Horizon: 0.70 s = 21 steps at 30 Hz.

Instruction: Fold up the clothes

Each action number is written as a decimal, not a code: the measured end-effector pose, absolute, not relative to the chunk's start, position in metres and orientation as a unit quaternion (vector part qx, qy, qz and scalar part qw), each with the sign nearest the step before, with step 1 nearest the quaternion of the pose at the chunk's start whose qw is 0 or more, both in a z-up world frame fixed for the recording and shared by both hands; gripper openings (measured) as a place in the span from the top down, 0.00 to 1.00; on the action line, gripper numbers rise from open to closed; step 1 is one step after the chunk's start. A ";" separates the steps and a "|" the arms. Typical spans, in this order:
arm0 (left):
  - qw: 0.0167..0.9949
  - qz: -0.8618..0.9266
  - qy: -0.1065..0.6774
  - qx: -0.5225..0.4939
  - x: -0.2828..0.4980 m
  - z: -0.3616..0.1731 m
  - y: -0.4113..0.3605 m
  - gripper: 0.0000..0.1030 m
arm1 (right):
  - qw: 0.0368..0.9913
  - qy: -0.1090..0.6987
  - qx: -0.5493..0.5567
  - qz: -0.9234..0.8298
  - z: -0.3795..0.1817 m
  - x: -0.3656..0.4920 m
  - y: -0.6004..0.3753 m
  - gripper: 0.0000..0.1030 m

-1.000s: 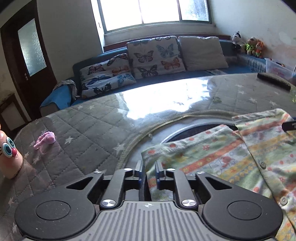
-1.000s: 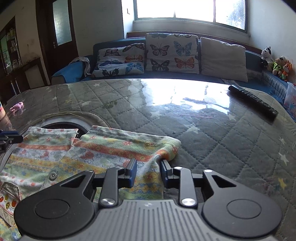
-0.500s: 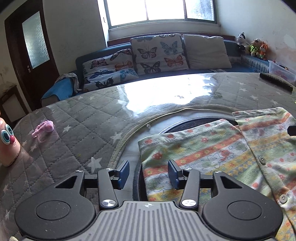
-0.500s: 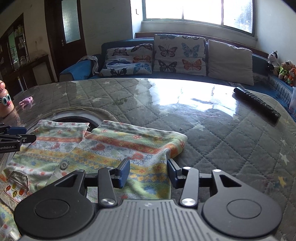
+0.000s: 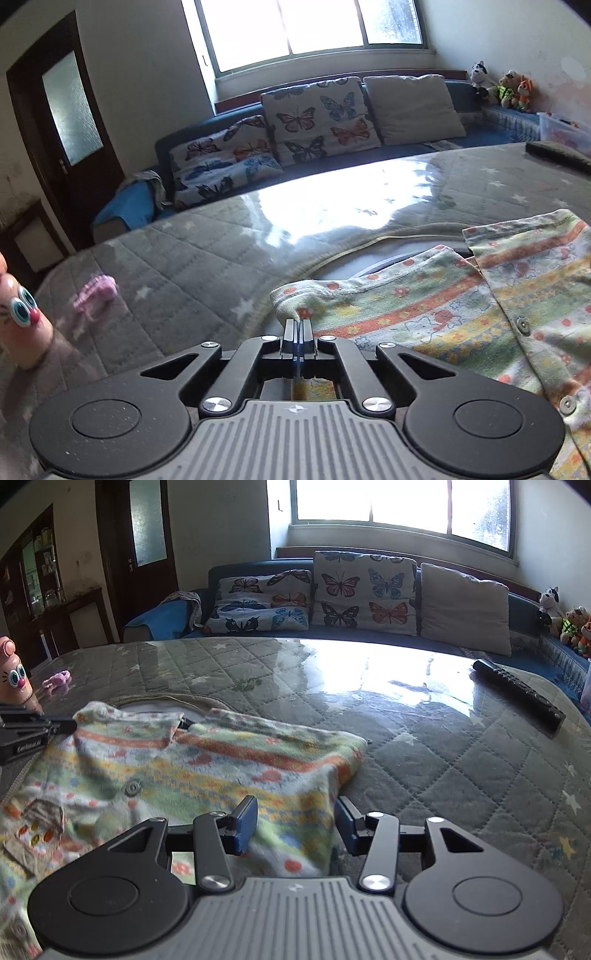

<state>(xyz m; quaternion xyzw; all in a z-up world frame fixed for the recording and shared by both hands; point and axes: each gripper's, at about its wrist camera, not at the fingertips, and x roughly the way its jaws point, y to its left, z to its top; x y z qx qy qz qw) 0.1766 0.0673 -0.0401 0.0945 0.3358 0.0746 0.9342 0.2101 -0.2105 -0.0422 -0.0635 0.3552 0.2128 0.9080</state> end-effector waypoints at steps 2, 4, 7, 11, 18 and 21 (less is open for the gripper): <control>0.931 0.072 0.346 0.093 0.183 -0.044 0.072 0.99 | 0.907 0.356 -0.071 0.214 -0.045 0.212 -0.207 0.51; 0.928 0.079 0.351 0.101 0.185 -0.047 0.074 0.98 | 0.907 0.356 -0.077 0.214 -0.047 0.213 -0.205 0.49; 0.929 0.074 0.346 0.107 0.174 -0.045 0.071 0.93 | 0.908 0.353 -0.078 0.213 -0.045 0.212 -0.204 0.49; 0.933 0.057 0.336 0.115 0.154 -0.036 0.062 0.91 | 0.905 0.351 -0.082 0.228 -0.038 0.196 -0.202 0.48; 0.931 -0.020 0.336 0.143 0.102 -0.034 0.026 0.87 | 0.889 0.349 -0.110 0.276 -0.029 0.144 -0.194 0.42; 0.928 -0.051 0.335 0.152 0.079 -0.037 0.010 0.86 | 0.880 0.350 -0.122 0.295 -0.029 0.120 -0.191 0.41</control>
